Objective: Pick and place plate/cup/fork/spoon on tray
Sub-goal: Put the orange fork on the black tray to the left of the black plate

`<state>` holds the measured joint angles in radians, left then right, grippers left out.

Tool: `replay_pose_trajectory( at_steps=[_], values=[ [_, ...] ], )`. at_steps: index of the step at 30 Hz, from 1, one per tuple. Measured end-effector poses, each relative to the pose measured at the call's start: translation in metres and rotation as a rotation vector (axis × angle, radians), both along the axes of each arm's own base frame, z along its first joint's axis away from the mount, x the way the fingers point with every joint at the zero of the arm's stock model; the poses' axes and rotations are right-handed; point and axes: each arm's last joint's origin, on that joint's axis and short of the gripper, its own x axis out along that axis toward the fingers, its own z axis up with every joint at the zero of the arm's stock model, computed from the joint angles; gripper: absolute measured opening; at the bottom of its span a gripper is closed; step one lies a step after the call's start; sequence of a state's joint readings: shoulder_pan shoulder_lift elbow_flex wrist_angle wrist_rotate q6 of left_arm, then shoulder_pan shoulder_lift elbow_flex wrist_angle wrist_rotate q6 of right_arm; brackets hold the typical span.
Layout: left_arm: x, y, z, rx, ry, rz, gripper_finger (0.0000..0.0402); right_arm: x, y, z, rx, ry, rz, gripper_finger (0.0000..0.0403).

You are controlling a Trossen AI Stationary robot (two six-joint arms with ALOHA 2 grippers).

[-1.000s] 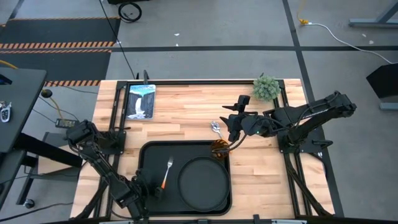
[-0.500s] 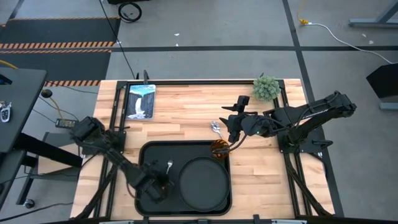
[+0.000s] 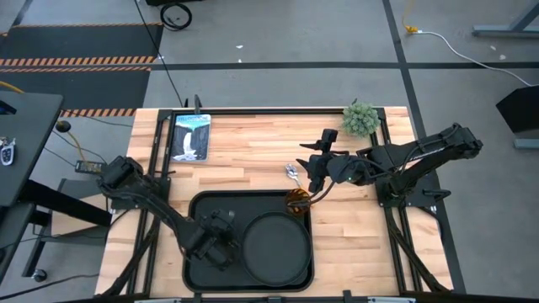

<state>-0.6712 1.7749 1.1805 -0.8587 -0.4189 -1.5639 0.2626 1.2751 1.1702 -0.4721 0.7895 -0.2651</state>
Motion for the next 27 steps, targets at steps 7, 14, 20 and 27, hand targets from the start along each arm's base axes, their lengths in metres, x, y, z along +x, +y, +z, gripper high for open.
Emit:
replay_pose_trajectory(
  at_steps=[7, 14, 20, 27],
  values=[
    [0.018, -0.015, -0.006, 0.111, 0.192, -0.005, 0.0105, 0.001, 0.001, 0.000, 0.015, -0.007, 0.016, 0.0219],
    [0.029, -0.024, -0.013, 0.131, 0.252, 0.003, 0.0105, 0.001, 0.001, 0.001, 0.011, -0.008, 0.026, 0.0219],
    [0.027, -0.022, -0.017, 0.149, 0.271, -0.027, 0.0105, 0.002, 0.001, 0.002, 0.003, -0.012, 0.038, 0.0219],
    [0.011, -0.006, -0.006, 0.297, 0.433, -0.047, 0.0081, 0.002, 0.001, 0.002, -0.011, -0.006, 0.048, 0.0219]
  ],
)
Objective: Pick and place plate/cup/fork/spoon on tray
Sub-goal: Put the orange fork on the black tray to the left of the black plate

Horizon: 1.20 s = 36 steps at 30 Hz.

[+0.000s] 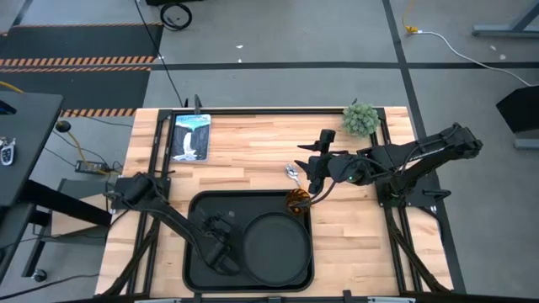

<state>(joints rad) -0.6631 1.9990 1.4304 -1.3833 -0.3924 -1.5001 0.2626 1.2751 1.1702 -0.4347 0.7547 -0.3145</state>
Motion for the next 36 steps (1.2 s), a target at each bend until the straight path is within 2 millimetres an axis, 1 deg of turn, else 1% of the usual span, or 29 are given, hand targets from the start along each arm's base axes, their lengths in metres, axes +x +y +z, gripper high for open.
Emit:
replay_pose_trajectory(
  at_steps=[3, 8, 10, 11, 13, 16, 19, 22, 31, 36],
  values=[
    [-0.006, 0.008, 0.018, 0.044, -0.012, -0.013, 0.0060, 0.000, 0.000, 0.000, -0.002, 0.001, 0.001, 0.0219],
    [-0.019, 0.024, 0.060, 0.098, -0.127, -0.053, 0.0013, 0.001, 0.000, 0.001, 0.008, -0.005, 0.014, 0.0219],
    [-0.026, 0.032, 0.070, 0.101, -0.180, -0.060, 0.0006, 0.001, 0.000, 0.001, 0.009, -0.008, 0.014, 0.0219],
    [-0.031, 0.037, 0.072, 0.100, -0.194, -0.064, 0.0007, 0.001, 0.000, 0.001, 0.009, -0.010, 0.015, 0.0219],
    [-0.040, 0.046, 0.069, 0.071, -0.229, -0.051, 0.0008, 0.001, 0.000, 0.001, 0.009, -0.010, 0.015, 0.0219],
    [-0.053, 0.058, 0.054, -0.025, -0.266, 0.000, 0.0007, 0.001, 0.000, 0.001, 0.010, -0.010, 0.015, 0.0219],
    [-0.058, 0.065, 0.039, -0.155, -0.310, 0.054, 0.0008, 0.001, 0.000, 0.001, 0.006, -0.009, 0.017, 0.0219],
    [-0.054, 0.067, 0.030, -0.242, -0.324, 0.085, 0.0026, 0.001, 0.000, 0.001, 0.009, -0.010, 0.014, 0.0219],
    [-0.033, 0.056, 0.016, -0.340, -0.380, 0.094, 0.0126, 0.001, 0.000, 0.001, 0.019, -0.014, 0.015, 0.0219],
    [-0.027, 0.049, 0.007, -0.395, -0.382, 0.100, 0.0162, 0.001, 0.000, 0.001, 0.020, -0.014, 0.017, 0.0219]
  ],
)
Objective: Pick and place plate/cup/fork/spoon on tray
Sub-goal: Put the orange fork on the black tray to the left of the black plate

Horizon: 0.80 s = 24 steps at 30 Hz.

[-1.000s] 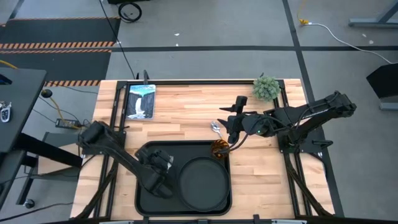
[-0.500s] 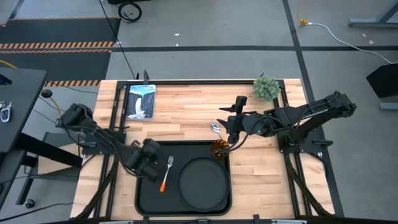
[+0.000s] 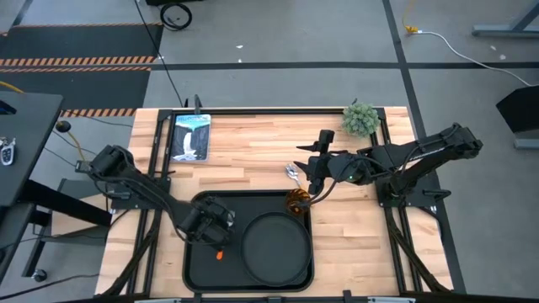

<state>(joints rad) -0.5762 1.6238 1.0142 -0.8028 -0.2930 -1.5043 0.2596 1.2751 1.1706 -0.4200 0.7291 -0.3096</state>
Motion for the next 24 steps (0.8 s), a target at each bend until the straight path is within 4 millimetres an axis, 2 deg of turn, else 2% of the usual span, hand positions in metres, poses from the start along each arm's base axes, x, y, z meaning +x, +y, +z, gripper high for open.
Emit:
replay_pose_trajectory(
  at_steps=[7, 15, 24],
  values=[
    [0.010, -0.008, -0.020, -0.055, 0.029, -0.004, 0.0162, 0.000, 0.000, 0.000, 0.002, 0.000, -0.001, 0.0219],
    [0.013, -0.010, -0.021, -0.077, 0.001, 0.018, 0.0155, 0.000, 0.000, 0.000, 0.003, 0.001, 0.002, 0.0219],
    [0.018, -0.015, -0.039, -0.085, 0.044, 0.012, 0.0141, 0.000, 0.001, 0.000, 0.012, 0.002, 0.018, 0.0219]
  ],
)
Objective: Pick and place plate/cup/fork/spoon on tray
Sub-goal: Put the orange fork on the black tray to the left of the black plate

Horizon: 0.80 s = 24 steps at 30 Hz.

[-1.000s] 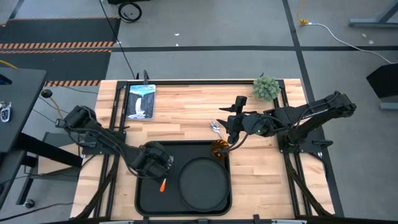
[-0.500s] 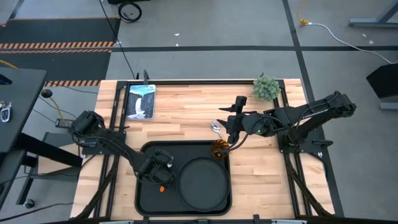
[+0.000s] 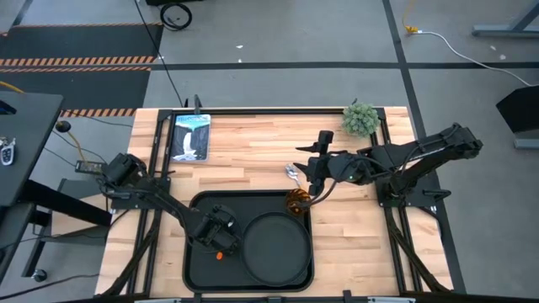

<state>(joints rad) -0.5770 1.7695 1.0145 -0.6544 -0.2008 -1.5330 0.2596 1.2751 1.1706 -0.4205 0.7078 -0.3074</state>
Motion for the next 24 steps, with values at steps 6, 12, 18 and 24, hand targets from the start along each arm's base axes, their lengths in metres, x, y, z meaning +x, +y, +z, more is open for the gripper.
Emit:
replay_pose_trajectory(
  at_steps=[6, 12, 18, 24],
  values=[
    [-0.0004, 0.0001, -0.0008, 0.005, 0.011, -0.011, 0.0116, 0.0000, 0.0000, 0.0001, 0.001, -0.001, 0.000, 0.0219],
    [-0.0027, 0.0004, -0.0013, 0.012, 0.031, -0.003, 0.0073, 0.0000, 0.0001, 0.0000, 0.000, 0.000, 0.001, 0.0219],
    [-0.0066, 0.0001, -0.0016, 0.020, 0.064, -0.011, 0.0027, 0.0000, 0.0004, 0.0000, 0.012, -0.006, -0.001, 0.0219],
    [-0.0089, 0.0008, -0.0015, 0.016, 0.094, -0.005, 0.0012, 0.0002, 0.0012, -0.0002, 0.057, -0.021, 0.003, 0.0219]
  ],
)
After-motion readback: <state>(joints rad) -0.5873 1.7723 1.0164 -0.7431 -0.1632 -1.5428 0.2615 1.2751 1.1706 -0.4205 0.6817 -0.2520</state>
